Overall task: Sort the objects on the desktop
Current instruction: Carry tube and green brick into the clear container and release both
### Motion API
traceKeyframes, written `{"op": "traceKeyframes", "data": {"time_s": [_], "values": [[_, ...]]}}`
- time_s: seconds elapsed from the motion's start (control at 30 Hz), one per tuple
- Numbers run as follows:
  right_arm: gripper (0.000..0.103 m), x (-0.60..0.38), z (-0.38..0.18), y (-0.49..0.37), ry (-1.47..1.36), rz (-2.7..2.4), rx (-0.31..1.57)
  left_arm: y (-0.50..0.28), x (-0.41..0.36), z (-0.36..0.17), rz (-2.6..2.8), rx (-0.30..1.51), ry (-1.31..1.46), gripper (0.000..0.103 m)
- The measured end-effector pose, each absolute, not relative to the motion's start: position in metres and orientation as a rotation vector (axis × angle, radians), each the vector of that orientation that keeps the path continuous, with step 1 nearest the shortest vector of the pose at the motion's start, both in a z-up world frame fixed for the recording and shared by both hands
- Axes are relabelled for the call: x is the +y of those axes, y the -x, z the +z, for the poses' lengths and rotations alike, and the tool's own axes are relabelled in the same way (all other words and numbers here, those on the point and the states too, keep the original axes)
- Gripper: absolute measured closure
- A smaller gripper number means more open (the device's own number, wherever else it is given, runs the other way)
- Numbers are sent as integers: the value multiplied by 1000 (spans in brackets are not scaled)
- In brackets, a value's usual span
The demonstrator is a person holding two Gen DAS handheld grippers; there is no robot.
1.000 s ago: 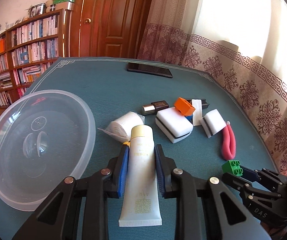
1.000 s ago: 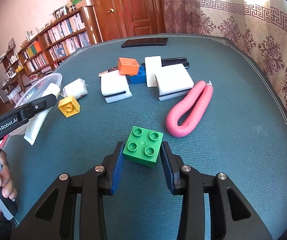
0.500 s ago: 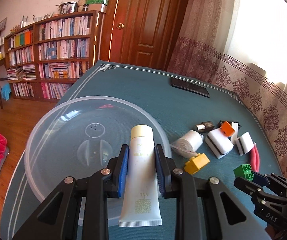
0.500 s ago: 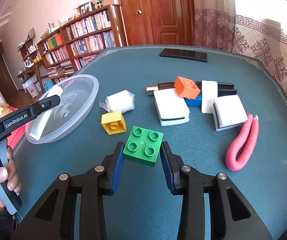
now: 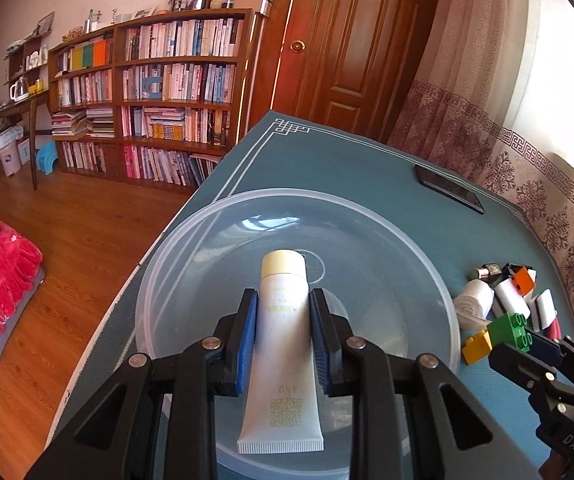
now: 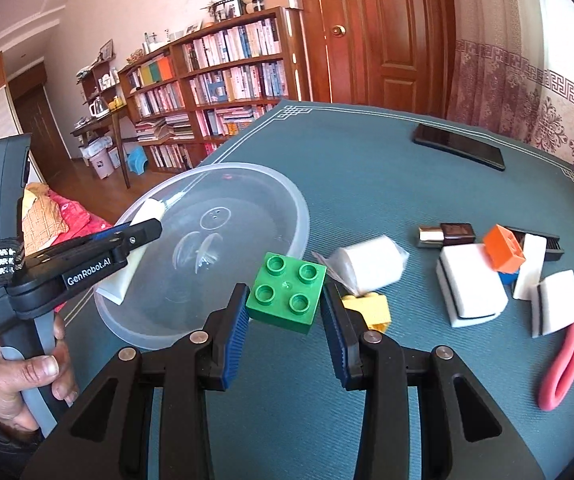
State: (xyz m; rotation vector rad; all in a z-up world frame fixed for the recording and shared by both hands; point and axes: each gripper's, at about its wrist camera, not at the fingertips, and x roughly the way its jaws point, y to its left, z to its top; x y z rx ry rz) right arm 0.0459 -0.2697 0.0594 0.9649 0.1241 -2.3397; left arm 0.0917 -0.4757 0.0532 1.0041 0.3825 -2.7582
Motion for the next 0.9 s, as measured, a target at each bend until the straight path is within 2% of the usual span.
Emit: {"op": "traceKeyframes", "data": {"time_s": [0.63,0.67,0.73,0.8,0.9], "values": [[63,-331,42,-26,-996,-2257,189,-88,-503,37,-2720,455,-1031,74],[63,-331,42,-25,-993,-2259,189,-89,-503,37,-2721,461,-1029,71],[63,-333,41,-25,-991,-2256,195,-90,-504,39,-2725,484,-1012,34],[61,-333,40,-25,-987,-2246,204,-94,-502,43,-2740,476,-965,21],[46,-328,40,-28,-964,-2240,187,-95,-495,50,-2717,363,-924,20]]}}
